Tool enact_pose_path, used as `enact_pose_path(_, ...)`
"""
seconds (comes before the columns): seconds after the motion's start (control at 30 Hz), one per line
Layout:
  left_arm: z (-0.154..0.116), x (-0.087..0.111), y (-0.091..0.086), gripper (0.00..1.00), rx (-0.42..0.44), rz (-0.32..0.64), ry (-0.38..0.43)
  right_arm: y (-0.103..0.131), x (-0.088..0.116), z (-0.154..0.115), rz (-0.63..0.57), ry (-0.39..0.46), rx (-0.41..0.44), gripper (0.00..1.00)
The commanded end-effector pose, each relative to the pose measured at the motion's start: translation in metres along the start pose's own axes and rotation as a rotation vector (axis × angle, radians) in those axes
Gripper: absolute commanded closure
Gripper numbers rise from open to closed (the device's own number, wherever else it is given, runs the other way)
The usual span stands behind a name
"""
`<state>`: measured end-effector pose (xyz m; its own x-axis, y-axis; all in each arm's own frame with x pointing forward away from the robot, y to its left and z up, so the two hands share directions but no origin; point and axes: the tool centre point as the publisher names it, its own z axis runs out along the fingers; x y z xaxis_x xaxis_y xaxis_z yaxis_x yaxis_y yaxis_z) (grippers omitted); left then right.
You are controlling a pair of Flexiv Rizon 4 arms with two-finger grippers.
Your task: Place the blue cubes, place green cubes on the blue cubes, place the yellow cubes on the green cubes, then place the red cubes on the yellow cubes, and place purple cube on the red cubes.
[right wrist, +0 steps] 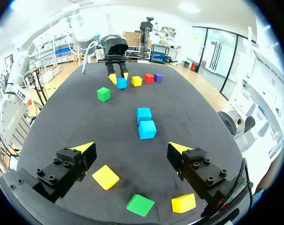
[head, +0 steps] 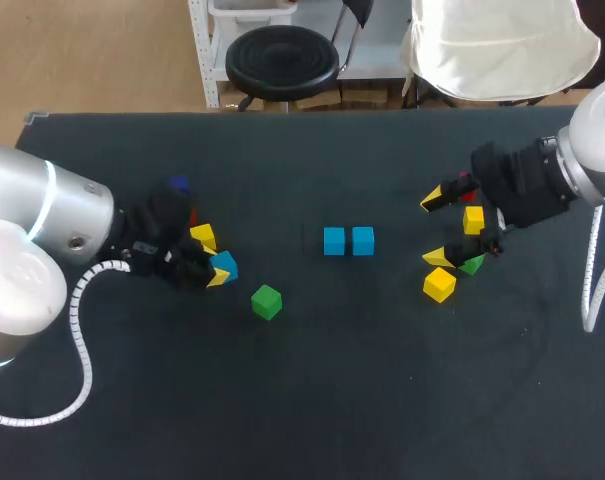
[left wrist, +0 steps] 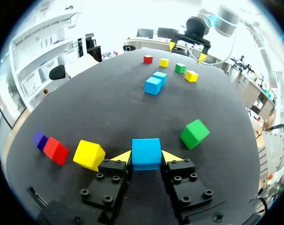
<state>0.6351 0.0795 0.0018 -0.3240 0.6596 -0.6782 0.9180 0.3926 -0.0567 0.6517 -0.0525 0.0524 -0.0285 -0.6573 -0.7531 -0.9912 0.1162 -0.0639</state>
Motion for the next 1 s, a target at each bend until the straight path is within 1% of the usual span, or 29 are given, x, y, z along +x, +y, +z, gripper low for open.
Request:
enact_pose_path(0.03,-0.0102,-0.0028,-0.0090,1.00,0.025,0.041,-0.004,0.0000,0.0009,0.0005,-0.002,-0.004,0.000,0.00)
enact_pose_path(0.13,-0.0114,-0.0055,-0.0109,1.00,0.045,0.088,0.007,0.0000,0.0009,0.0005,-0.002,-0.004,0.000,0.00)
enact_pose_path(0.23,-0.0112,-0.0070,-0.0093,1.00,0.085,0.096,-0.004,0.0000,0.0009,0.0005,-0.002,-0.004,0.000,0.00)
enact_pose_path(0.4,-0.0137,-0.0103,-0.0099,1.00,0.123,0.134,0.016,0.0000,0.0009,0.0005,-0.002,-0.004,0.000,0.00)
enact_pose_path(1.0,-0.0137,-0.0103,-0.0099,1.00,0.123,0.134,0.016,0.0000,0.0009,0.0005,-0.002,-0.004,0.000,0.00)
